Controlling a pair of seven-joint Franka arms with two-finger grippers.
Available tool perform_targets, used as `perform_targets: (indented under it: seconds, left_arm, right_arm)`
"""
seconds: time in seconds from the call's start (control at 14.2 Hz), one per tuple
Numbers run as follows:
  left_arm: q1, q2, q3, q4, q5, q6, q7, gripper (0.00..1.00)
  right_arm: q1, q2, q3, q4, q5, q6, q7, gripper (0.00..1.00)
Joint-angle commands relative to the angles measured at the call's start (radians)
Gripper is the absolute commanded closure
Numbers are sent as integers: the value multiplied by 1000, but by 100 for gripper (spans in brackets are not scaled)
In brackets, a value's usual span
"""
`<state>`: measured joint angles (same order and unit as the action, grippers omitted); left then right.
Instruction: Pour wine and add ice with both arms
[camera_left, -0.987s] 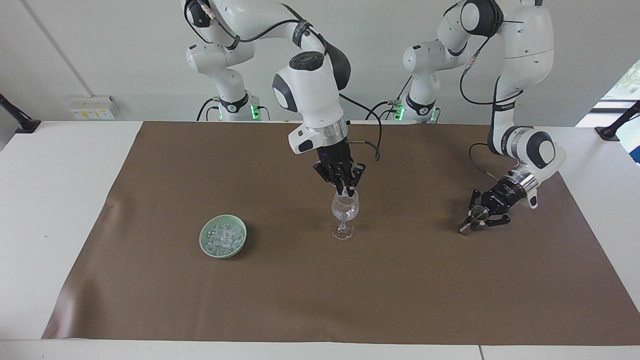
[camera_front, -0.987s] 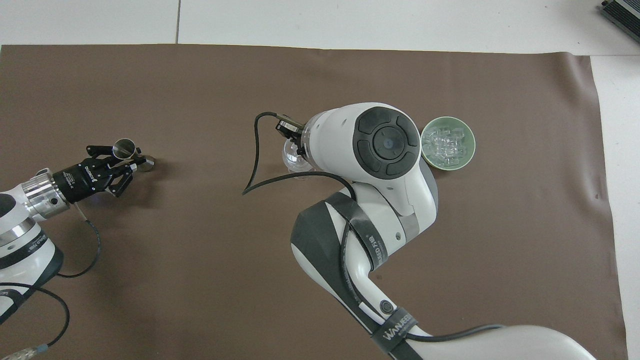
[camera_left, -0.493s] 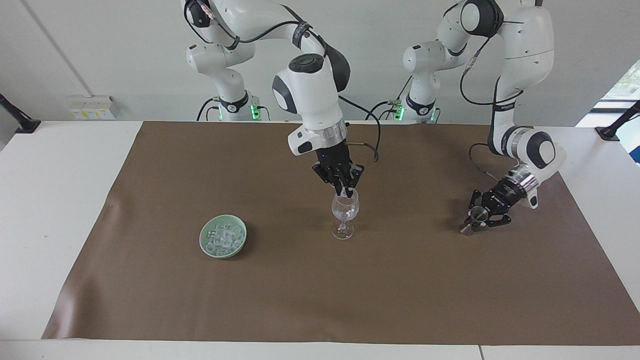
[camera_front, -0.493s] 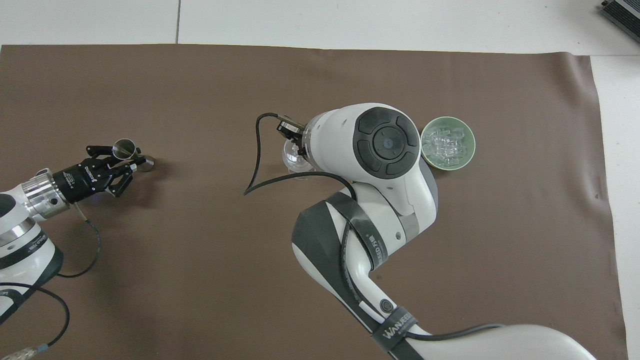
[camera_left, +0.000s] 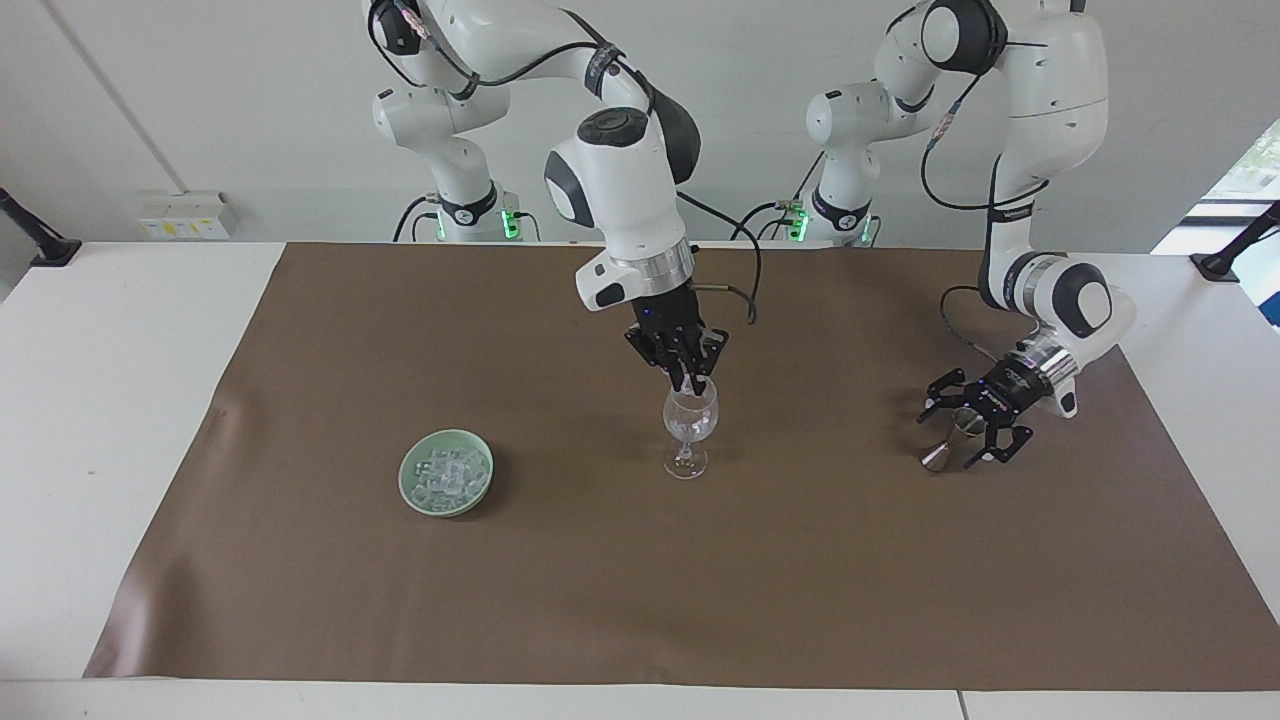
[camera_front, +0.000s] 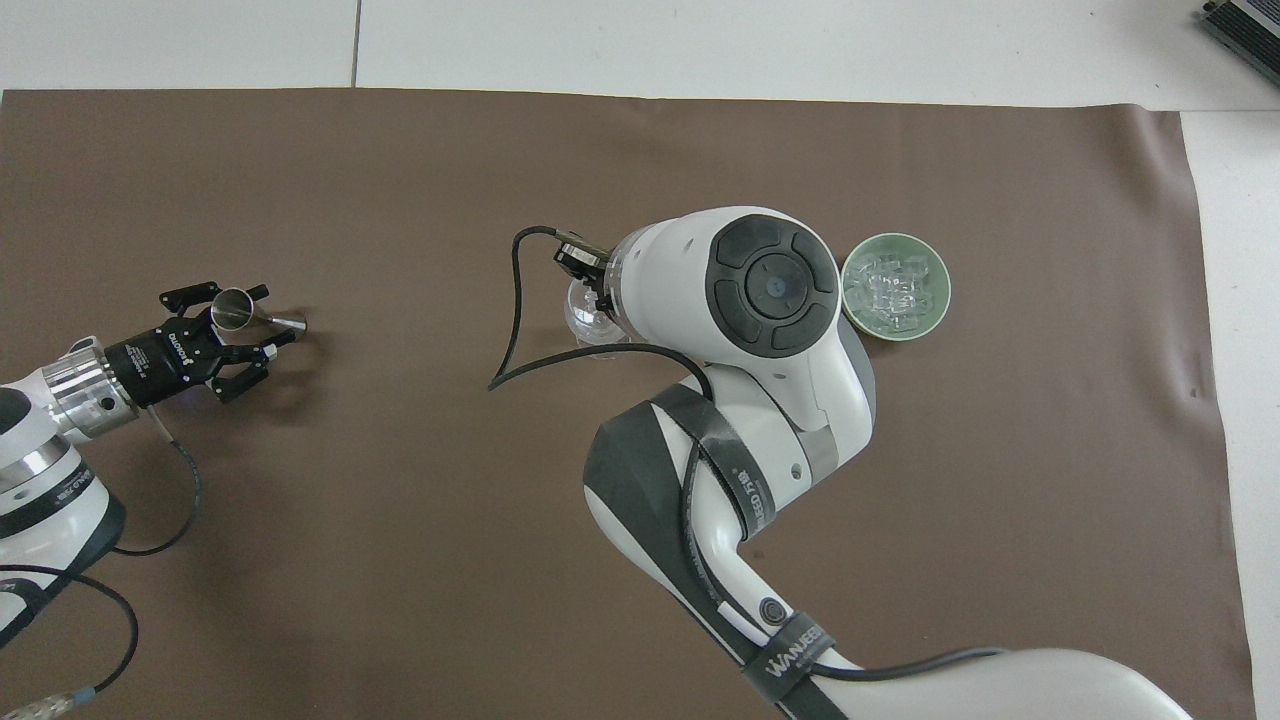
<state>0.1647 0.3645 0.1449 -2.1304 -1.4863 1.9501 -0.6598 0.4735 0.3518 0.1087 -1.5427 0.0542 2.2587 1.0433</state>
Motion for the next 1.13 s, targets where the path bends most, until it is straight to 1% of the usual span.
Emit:
perform_targets:
  seconds: [0.0,0.14,0.28,0.49,0.63,0.7,0.78,0.92,0.99,1.06]
  left_arm:
    - [9,13,1,46,90,-2,14,0]
    - [9,11,1,75,156,6,14,0]
    - [9,11,5,119,258,21,12,0]
    - [9,10,19,173,400,17,12,0]
    - [7,7,21,220,507,10,12,0]
    - [6,4,21,245,567,10,14,0]
    - [4,1,21,271,624,7,14,0]
    - [3,-16,18,314,711,0,17,0]
    - [-1,-30,9,345,759,-2,38,0]
    - [-5,-38,5,368,794,-13,52,0]
  right_arm:
    - [-10,-5,5,-13,-2,19,-25,65]
    - [-10,-5,6,-11,-2,18,-25,65]
    - [-10,-7,5,-10,-2,10,-23,65]
    - [-12,-16,2,2,-20,-45,-28,65]
    - [-32,-54,-3,30,-20,-140,-64,65]
    - [-52,-80,-3,32,-17,-186,-107,63]
    - [-67,-109,-3,30,-13,-238,-149,59]
    - [-113,-177,-3,21,-11,-359,-271,54]
    - [-153,-218,-3,15,-10,-434,-357,48]
    - [-191,-255,-3,10,-5,-496,-429,44]
